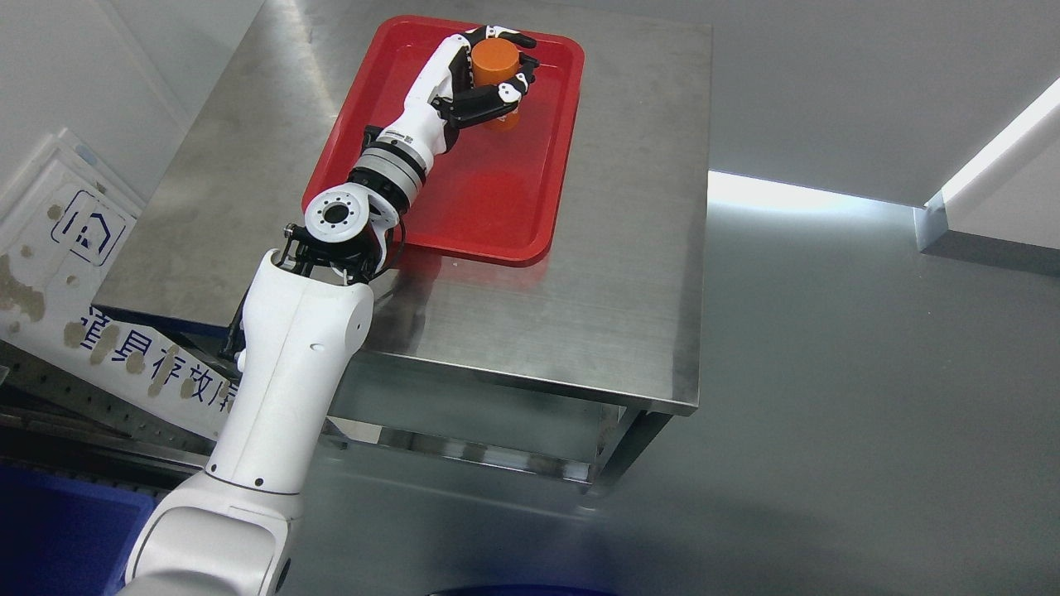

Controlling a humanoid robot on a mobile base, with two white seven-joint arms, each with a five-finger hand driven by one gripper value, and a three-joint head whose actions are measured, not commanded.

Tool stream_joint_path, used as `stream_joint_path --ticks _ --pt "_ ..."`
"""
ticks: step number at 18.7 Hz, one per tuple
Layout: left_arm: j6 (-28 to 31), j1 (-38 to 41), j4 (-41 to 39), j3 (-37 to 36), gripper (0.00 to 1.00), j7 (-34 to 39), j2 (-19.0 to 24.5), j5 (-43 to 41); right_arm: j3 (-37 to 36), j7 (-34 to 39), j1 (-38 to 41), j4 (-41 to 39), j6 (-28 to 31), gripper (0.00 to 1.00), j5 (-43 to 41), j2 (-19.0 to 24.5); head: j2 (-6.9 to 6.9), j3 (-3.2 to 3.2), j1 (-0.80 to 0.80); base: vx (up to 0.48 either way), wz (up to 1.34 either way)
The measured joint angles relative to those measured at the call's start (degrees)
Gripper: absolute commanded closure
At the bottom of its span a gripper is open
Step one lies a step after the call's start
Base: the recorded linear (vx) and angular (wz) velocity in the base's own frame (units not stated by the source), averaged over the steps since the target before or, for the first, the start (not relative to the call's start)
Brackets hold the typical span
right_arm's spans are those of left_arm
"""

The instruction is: Grab orange capacitor from left shelf to right desk

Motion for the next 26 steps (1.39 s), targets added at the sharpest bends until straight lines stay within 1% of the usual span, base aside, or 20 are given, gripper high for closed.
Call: stream_joint_path --ticks 3,7,10,14,16,19,22,26 --pt "0.1 0.1 0.8 0.1 0.61 0.0 0.0 -0.1 0.0 0.0 0.0 0.0 0.0 0.0 0.0 0.0 0.0 0.0 0.0 0.0 0.0" --pt "0.1 0.3 1.3 0.2 0.48 -0.2 0.0 -0.2 0.0 0.0 0.0 0.0 0.0 0.0 0.0 0.0 0.0 0.0 0.0 0.0 0.0" --pt "0.1 0.3 1.1 0.3 0.22 -0.4 0.0 -0.2 0.0 0.0 0.0 0.0 0.0 0.0 0.0 0.0 0.0 0.0 0.0 0.0 0.0" --pt "0.2 -0.1 -0.5 1.3 0.14 -0.4 0.0 -0.3 0.0 0.0 0.0 0.0 0.0 0.0 0.0 0.0 0.0 0.0 0.0 0.0 0.0" --pt "0.2 -0.4 -1.7 3.0 0.01 -0.5 0.0 -0.3 0.0 0.0 0.0 0.0 0.0 0.0 0.0 0.0 0.0 0.0 0.0 0.0 0.0" --pt "0.2 -1.1 -3.2 6.5 0.0 -0.6 1.2 -0.3 0.0 0.0 0.0 0.0 0.0 0.0 0.0 0.0 0.0 0.0 0.0 0.0 0.0" --pt "0.2 -1.0 -4.2 10.8 0.0 -0.6 3.4 -0.2 0.0 0.0 0.0 0.0 0.0 0.0 0.0 0.0 0.0 0.0 0.0 0.0 0.0" --pt "-0.2 1.5 -6.3 16.3 0.0 -0.8 5.3 -0.1 0.0 0.0 0.0 0.0 0.0 0.0 0.0 0.0 0.0 0.0 0.0 0.0 0.0"
